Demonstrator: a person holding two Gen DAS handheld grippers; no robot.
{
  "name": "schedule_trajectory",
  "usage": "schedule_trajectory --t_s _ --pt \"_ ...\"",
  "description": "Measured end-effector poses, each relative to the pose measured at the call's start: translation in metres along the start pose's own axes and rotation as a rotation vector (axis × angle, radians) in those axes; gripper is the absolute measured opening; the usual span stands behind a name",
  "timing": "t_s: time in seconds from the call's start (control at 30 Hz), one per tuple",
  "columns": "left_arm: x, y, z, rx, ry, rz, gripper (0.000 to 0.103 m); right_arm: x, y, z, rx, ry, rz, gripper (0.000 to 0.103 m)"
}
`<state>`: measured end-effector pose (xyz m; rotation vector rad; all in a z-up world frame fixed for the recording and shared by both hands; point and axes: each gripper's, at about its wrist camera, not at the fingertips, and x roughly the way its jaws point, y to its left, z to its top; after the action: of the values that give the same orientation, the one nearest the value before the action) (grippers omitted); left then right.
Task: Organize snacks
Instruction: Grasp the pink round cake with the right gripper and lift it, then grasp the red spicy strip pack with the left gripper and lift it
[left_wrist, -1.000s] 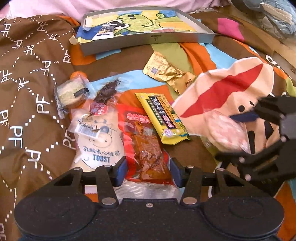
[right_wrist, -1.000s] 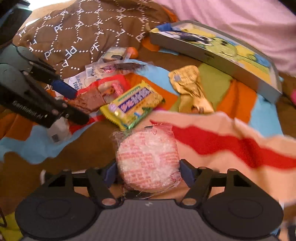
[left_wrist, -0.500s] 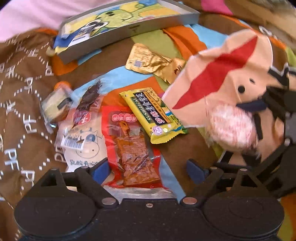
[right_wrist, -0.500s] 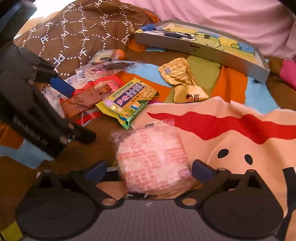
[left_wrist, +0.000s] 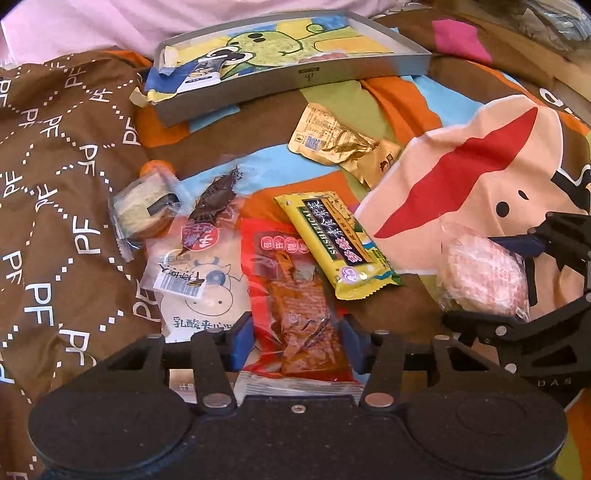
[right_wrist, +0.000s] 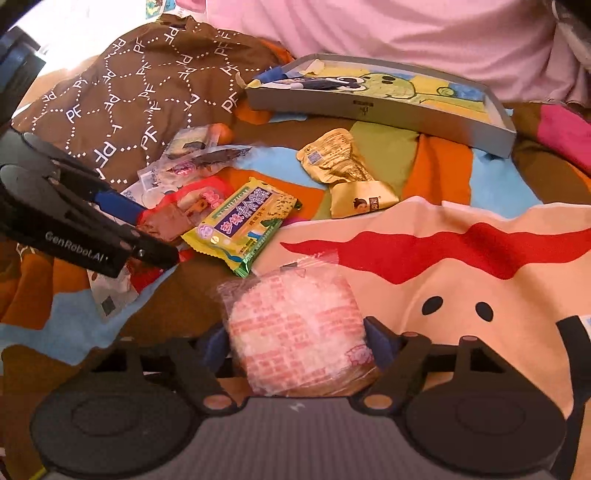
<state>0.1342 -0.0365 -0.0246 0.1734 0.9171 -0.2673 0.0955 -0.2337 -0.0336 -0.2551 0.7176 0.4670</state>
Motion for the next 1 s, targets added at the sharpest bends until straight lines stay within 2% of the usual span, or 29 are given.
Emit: schedule_trajectory --t_s 0.13,0.3,0.53,0.73,0.8,0.87,1.0 --pt "-0.004 0.002 -0.002 -0.029 0.005 -0.007 0.050 -0.005 0.006 -0.003 -0.011 -0.003 -0.025 0.078" --pt "-0.014 0.012 -0.004 -0.149 0.040 -0.052 0.048 -0.010 0.017 -0.005 -0.054 -0.010 -0.044 0.078" --pt "-0.026 0.018 -0.010 -0.242 0.100 -0.070 0.047 -0.024 0.024 -0.005 -0.048 -0.022 -0.013 0.078" --pt "-0.044 0.008 -0.007 -0.124 0.078 -0.015 0.043 -0.035 0.028 -0.002 -0.072 -0.064 -0.023 0.078" --pt "-0.051 0.002 -0.006 -0.052 0.064 0.015 0.027 -0.037 0.029 -0.001 -0.084 -0.076 -0.023 0.078" --pt "-0.053 -0.003 -0.006 0.004 0.062 0.036 0.027 -0.039 0.032 -0.001 -0.096 -0.085 -0.024 0.078" --pt "-0.046 -0.006 -0.006 0.007 0.071 0.037 0.028 -0.042 0.035 0.000 -0.107 -0.096 -0.019 0.078"
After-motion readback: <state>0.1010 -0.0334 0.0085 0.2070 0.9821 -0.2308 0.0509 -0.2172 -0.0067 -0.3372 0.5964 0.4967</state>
